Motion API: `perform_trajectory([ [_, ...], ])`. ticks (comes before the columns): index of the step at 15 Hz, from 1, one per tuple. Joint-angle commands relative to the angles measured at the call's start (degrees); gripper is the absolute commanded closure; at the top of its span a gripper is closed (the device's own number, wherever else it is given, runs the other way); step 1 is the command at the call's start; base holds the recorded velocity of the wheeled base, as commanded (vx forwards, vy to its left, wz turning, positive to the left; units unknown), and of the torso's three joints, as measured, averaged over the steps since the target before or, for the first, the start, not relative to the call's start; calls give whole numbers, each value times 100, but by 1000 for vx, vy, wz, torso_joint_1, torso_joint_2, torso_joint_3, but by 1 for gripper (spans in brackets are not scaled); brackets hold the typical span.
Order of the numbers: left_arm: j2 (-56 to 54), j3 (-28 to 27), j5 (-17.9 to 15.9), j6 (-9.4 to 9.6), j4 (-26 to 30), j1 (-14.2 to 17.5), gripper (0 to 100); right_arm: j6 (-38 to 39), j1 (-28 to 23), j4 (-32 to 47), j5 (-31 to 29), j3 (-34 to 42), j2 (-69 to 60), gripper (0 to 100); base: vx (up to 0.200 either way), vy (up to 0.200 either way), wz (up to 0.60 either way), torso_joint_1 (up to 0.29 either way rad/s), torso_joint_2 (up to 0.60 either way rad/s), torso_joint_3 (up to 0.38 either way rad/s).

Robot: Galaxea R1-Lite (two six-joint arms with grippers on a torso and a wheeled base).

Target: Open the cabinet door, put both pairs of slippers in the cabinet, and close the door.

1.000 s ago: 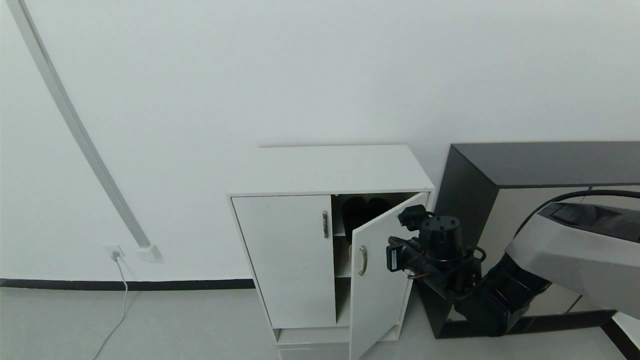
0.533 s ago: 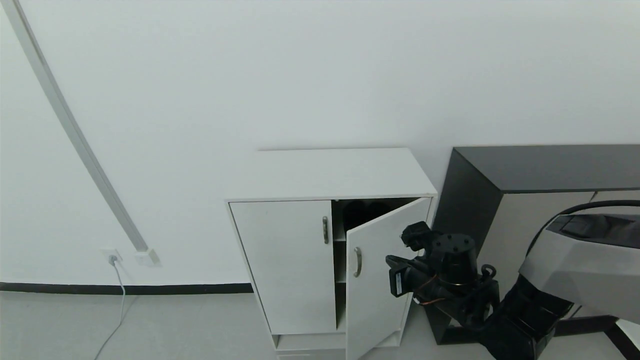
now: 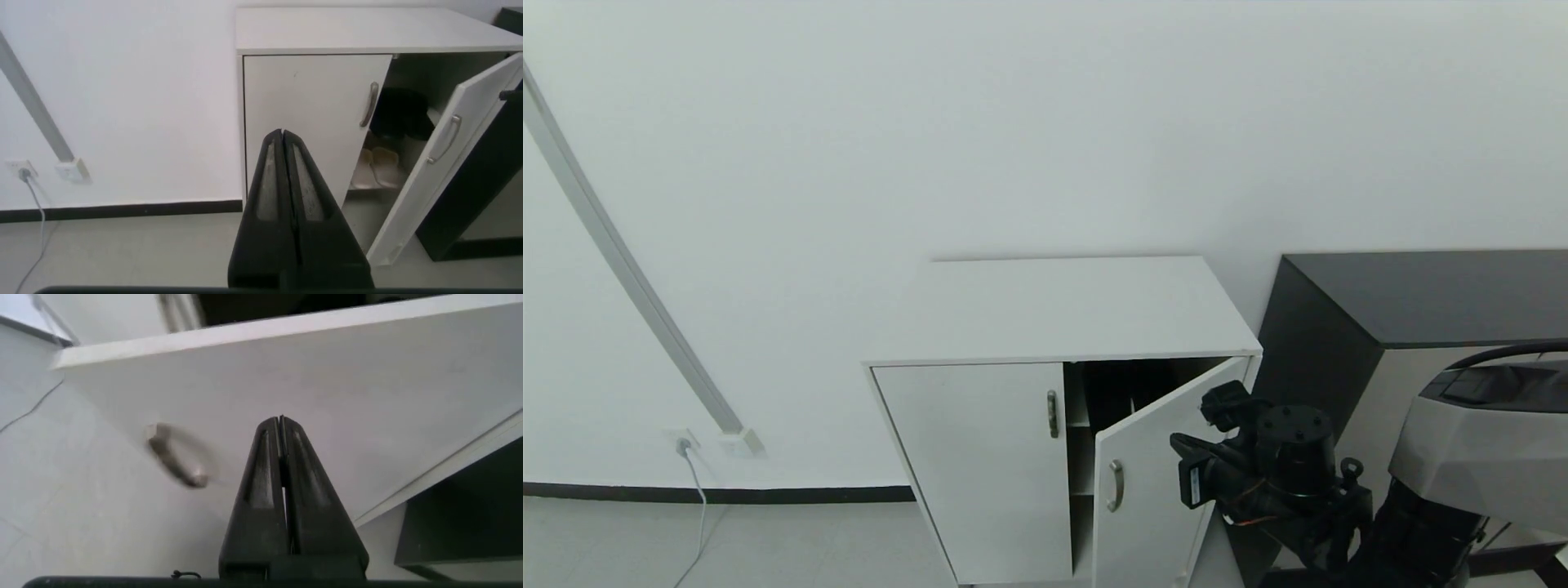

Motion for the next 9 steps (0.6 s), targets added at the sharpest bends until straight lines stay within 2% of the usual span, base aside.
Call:
perform_trajectory([
  [1,-1,0,-2,-4,-2,1,100,-1,3,-17,1,72,-7,100,0,0,0,0,0,0],
  [4,-1,0,-2,-4,-2,1,100,-1,3,9,1,2,28,100,0,0,0,0,0,0],
  [9,-1,0,-2,-4,-2,1,100,-1,3,123,1,-525,327,100,0,0,0,0,0,0],
])
